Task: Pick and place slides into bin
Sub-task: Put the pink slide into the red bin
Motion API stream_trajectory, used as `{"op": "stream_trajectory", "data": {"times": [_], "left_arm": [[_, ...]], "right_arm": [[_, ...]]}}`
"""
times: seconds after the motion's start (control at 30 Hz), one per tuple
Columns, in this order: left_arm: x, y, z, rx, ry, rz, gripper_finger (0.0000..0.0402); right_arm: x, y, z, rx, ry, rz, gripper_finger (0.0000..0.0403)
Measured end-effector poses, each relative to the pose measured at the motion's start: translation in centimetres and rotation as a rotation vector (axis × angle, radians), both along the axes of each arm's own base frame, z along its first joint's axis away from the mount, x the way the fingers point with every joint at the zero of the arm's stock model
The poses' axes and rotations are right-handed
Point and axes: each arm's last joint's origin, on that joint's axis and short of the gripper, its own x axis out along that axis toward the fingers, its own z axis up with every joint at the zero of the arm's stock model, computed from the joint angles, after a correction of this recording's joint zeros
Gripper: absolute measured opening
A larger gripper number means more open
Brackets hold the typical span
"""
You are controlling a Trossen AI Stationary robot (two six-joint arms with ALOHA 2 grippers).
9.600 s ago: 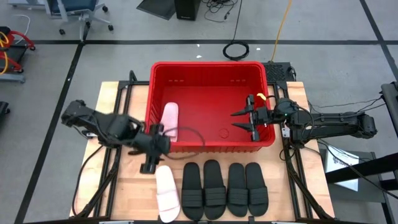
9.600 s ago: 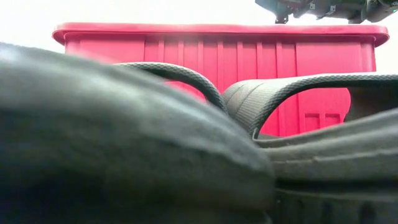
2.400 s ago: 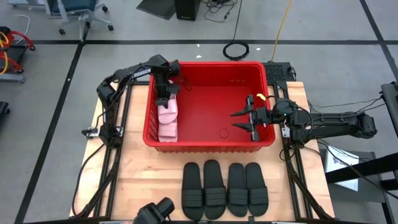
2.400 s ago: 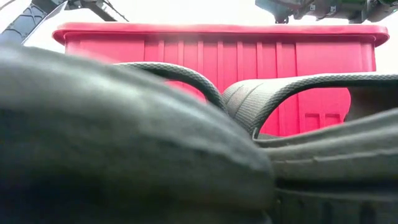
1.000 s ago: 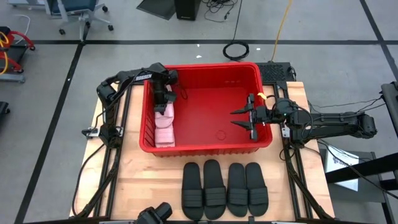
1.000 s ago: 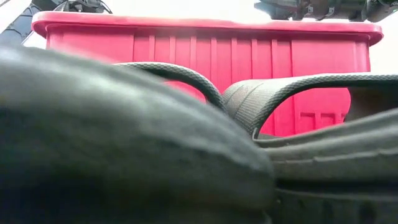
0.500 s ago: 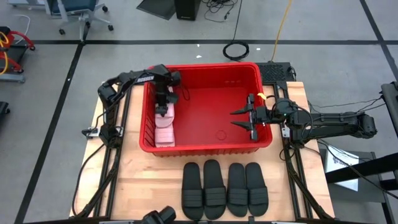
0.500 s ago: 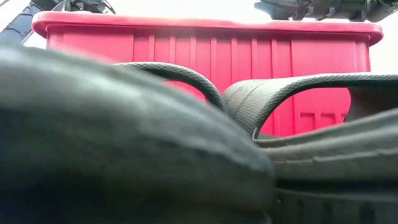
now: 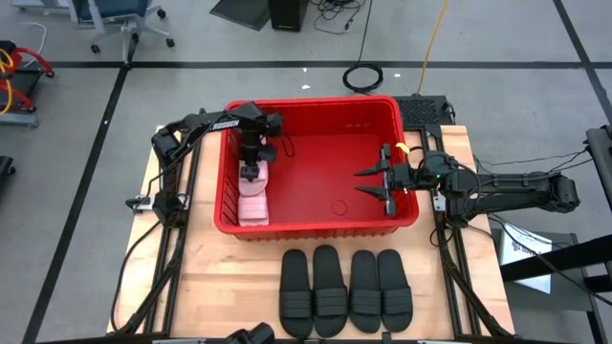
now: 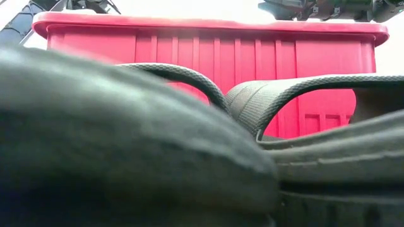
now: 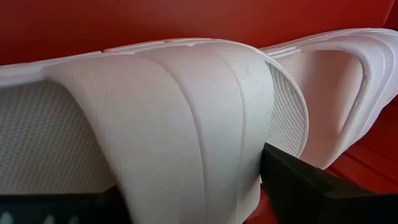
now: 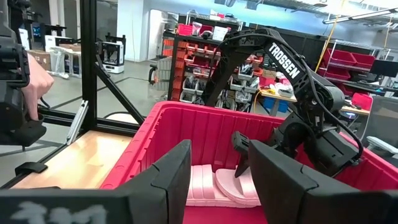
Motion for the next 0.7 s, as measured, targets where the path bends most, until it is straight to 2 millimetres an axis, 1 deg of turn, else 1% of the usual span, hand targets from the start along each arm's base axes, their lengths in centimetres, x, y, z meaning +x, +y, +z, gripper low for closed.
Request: {"op": "stream_trajectory", "data": {"times": [0.13,0.43,0.7], "left_arm": [[0.0,0.0,0.4,0.009,0.005,0.008,0.0209],[-0.4,-0.2,2.4,0.075,-0.063,0.007,0.021],[-0.1,-0.4,2.4,0.086,-0.07,0.012,0.021]], "right_arm": [[0.0,0.0,0.0,-0.001,0.0,0.0,0.015],[0.0,0.0,0.0,-0.001,0.001,0.0,0.015],[0.0,0.0,0.0,0.001,0.001,0.0,0.015]]}}
